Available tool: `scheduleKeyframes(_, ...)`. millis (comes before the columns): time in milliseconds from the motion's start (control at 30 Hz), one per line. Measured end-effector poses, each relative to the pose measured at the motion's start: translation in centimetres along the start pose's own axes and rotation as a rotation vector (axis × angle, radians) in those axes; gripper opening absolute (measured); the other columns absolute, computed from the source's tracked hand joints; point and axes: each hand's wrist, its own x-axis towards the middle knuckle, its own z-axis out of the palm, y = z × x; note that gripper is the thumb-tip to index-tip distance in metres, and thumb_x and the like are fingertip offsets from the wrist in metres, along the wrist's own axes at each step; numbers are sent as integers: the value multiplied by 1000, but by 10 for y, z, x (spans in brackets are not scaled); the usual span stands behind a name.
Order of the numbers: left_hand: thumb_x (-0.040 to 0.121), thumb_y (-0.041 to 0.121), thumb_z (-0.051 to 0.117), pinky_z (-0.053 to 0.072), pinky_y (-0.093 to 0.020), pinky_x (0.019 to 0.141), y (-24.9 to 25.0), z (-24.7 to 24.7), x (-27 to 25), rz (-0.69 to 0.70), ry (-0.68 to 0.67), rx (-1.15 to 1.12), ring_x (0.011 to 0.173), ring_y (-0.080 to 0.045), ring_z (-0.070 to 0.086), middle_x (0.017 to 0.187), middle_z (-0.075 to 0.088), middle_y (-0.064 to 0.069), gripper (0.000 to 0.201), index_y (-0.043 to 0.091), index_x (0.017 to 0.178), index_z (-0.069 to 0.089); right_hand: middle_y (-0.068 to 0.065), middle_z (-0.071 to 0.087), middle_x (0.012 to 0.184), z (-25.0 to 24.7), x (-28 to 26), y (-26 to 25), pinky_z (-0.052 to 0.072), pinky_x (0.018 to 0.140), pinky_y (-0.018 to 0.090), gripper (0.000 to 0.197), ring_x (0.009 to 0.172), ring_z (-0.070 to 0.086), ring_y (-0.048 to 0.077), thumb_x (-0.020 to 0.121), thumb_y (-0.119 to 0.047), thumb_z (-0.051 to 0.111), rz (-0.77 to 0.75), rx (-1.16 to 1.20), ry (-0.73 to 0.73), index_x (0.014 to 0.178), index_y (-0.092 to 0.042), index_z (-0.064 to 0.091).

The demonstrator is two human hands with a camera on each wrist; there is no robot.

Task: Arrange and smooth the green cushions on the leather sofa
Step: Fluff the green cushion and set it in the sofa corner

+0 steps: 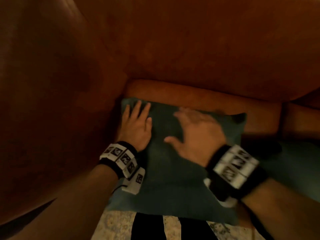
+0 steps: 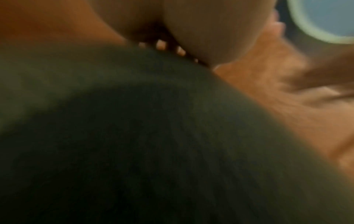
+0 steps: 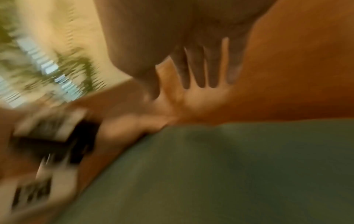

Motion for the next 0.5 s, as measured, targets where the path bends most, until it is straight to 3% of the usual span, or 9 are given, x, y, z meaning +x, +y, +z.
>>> scheduleKeyframes(67,94,48,10,7,-55,117,14,0,4,131,-26,95,146,-34,10,158,20,-3,61,26,148,28,12,33,153,19,22,-16,33,107,44,101,139,34,28,72,-75,56,-9,-129,-347,146,-13,28)
scheduleKeyframes(100,94,49,11,3,-55,117,13,3,6,196,-51,137,147,-31,5,159,17,1,59,31,148,25,12,29,154,29,27,-17,30,108,45,107,141,30,28,71,-79,54,-17,-180,-435,148,-13,21)
scheduleKeyframes(167,94,56,11,-2,-53,117,-1,12,11,222,-124,163,148,-24,-1,160,11,7,56,43,148,15,12,29,154,41,33,-14,29,108,46,107,141,29,28,72,-81,49,-37,-222,-453,149,-12,18)
scheduleKeyframes(200,93,60,12,-3,-52,117,-14,17,14,128,-157,125,148,-22,-3,160,7,9,55,47,147,10,12,29,155,46,35,-13,27,109,46,106,142,28,28,74,-81,46,-41,-230,-450,149,-13,18)
scheduleKeyframes(300,94,63,15,-2,-53,117,-57,22,19,-348,-253,-162,148,-26,-6,161,-4,10,54,51,146,6,12,24,157,49,38,-16,22,112,47,102,145,23,27,77,-81,39,-38,-241,-471,151,-15,15)
scheduleKeyframes(367,97,56,17,4,-50,119,-65,16,19,-455,-230,-242,147,-28,-2,161,-4,0,54,45,149,10,10,22,158,45,33,-15,21,113,47,98,145,21,28,80,-81,33,-29,-223,-458,151,-17,13)
scheduleKeyframes(433,98,46,22,9,-50,118,-55,10,17,-367,-75,-125,147,-32,4,161,1,-8,54,32,151,16,9,20,159,40,25,-13,21,113,48,94,146,17,31,82,-80,25,-6,-202,-404,152,-19,10)
scheduleKeyframes(500,96,41,24,14,-53,116,-28,3,14,-77,69,3,146,-34,11,159,11,-12,57,25,150,20,9,12,161,37,17,-10,18,115,50,98,147,10,35,80,-83,20,37,-219,-427,153,-21,2)
